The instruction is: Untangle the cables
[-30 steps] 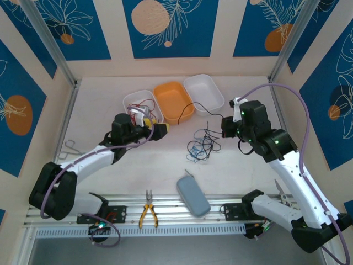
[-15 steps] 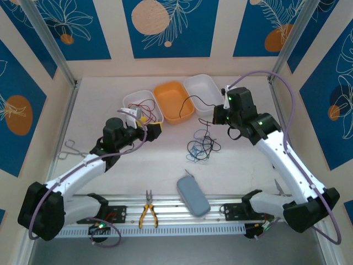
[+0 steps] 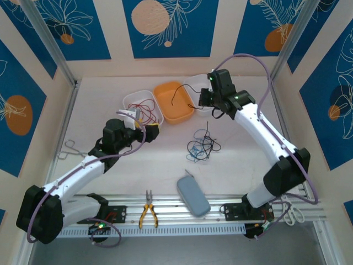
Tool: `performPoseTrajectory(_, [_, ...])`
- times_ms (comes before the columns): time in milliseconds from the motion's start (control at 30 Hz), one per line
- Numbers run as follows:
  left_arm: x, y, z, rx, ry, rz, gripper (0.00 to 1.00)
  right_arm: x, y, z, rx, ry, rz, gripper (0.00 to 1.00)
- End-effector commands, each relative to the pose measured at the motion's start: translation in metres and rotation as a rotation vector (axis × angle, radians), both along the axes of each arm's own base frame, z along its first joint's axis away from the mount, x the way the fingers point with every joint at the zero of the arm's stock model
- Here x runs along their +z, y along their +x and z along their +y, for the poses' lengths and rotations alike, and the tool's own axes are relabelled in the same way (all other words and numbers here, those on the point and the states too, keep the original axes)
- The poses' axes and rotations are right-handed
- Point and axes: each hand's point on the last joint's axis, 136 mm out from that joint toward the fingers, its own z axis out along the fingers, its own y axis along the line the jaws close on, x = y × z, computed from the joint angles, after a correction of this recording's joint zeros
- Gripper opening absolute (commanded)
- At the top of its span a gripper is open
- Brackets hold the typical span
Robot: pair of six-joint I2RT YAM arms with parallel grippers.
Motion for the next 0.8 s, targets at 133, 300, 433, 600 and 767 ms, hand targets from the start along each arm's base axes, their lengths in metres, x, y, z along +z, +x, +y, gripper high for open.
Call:
performPoseTrajectory(133, [-0.007,-0.004,0.005,0.009,0.057,-0.012,1.00,-0.011,0.049,0.019,-0.057,0.019,-0.018,0.00])
performPoseTrajectory(300, [-0.012,-0.007,0.011,0.024,0.079,-0.006,1.00,-0.032,0.077,0.038,-0.063,-0.006,-0.013,0.00])
performPoseTrajectory(433, [-0.015,-0.009,0.016,0.039,0.099,-0.005,1.00,-0.045,0.096,0.055,-0.047,-0.034,-0.015,0.00])
performPoseTrajectory(600, [-0.017,-0.010,0.023,0.069,0.111,-0.014,1.00,-0.063,0.114,0.075,-0.027,-0.089,-0.006,0.00])
performPoseTrajectory(767, [-0.019,-0.009,0.027,0.086,0.125,-0.019,1.00,-0.092,0.125,0.090,0.003,-0.154,0.015,0.00])
